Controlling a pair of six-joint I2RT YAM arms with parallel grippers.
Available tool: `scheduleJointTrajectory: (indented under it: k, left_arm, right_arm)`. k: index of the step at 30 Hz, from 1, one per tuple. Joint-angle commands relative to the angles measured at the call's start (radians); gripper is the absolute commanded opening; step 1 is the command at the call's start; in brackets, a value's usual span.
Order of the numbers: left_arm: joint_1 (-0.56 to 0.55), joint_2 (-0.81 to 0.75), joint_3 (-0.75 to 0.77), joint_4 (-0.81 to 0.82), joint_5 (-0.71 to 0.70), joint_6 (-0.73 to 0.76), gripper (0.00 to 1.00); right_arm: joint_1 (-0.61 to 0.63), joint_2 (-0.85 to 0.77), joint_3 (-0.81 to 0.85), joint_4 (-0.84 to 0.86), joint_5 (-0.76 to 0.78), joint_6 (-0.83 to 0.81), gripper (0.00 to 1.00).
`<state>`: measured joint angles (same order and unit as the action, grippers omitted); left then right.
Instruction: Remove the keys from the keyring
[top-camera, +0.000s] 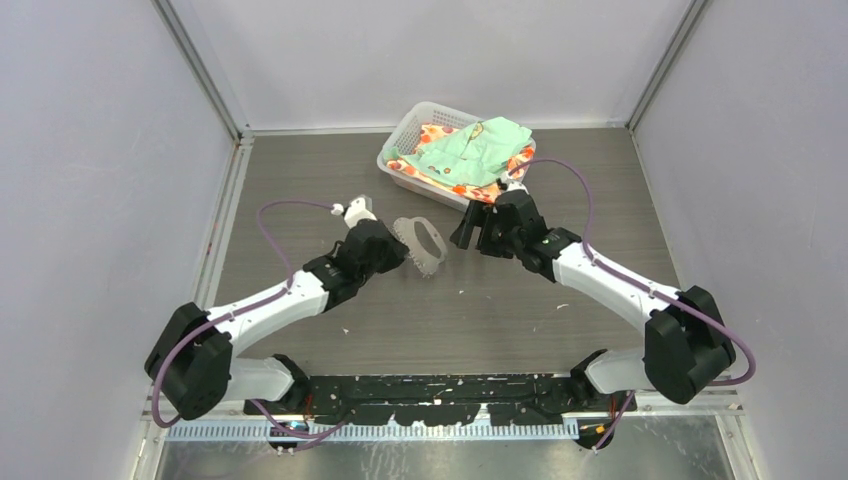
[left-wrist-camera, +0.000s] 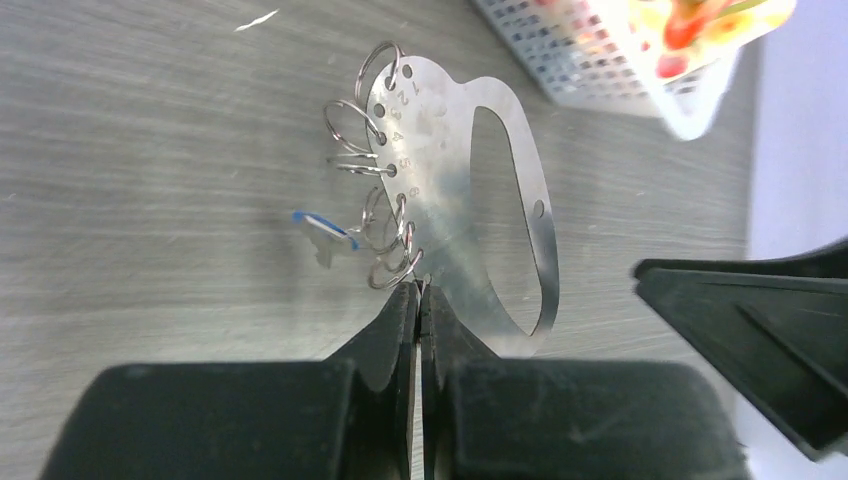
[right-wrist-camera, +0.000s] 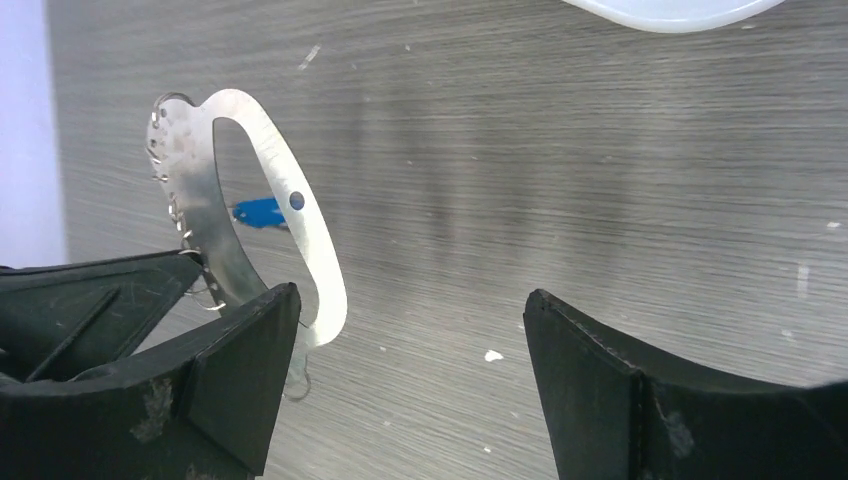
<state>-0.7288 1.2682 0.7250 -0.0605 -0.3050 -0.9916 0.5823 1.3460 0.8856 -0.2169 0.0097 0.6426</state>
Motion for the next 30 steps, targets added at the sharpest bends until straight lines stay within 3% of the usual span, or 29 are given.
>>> scheduleJointTrajectory:
  k: [1,9,14,20,27,30]
  left_arm:
    - [0.038,-0.029,-0.018,0.228,0.125,0.013,0.0]
    - [0.069,-0.036,0.012,0.298,0.228,-0.026,0.01]
    - [0.072,-0.034,0.02,0.314,0.281,-0.03,0.01]
    - [0.074,-0.033,0.021,0.348,0.353,-0.018,0.01]
    - [0.074,-0.019,0.024,0.372,0.411,-0.016,0.01]
    - [0.075,-0.015,0.023,0.387,0.431,0.0,0.01]
  right_arm:
    - [-0.02,-0.026,-0.058,0.206,-0.104,0.194,0.87]
    - [-0.04,-0.06,-0.135,0.421,-0.18,0.278,0.87]
    - [-0.065,-0.052,-0.135,0.507,-0.24,0.31,0.8]
    - [-0.071,-0.037,-0.053,0.449,-0.301,0.271,0.49]
    - [-0.071,-0.039,0.027,0.363,-0.393,0.191,0.35]
    - [-0.07,-0.038,0.09,0.274,-0.431,0.124,0.03]
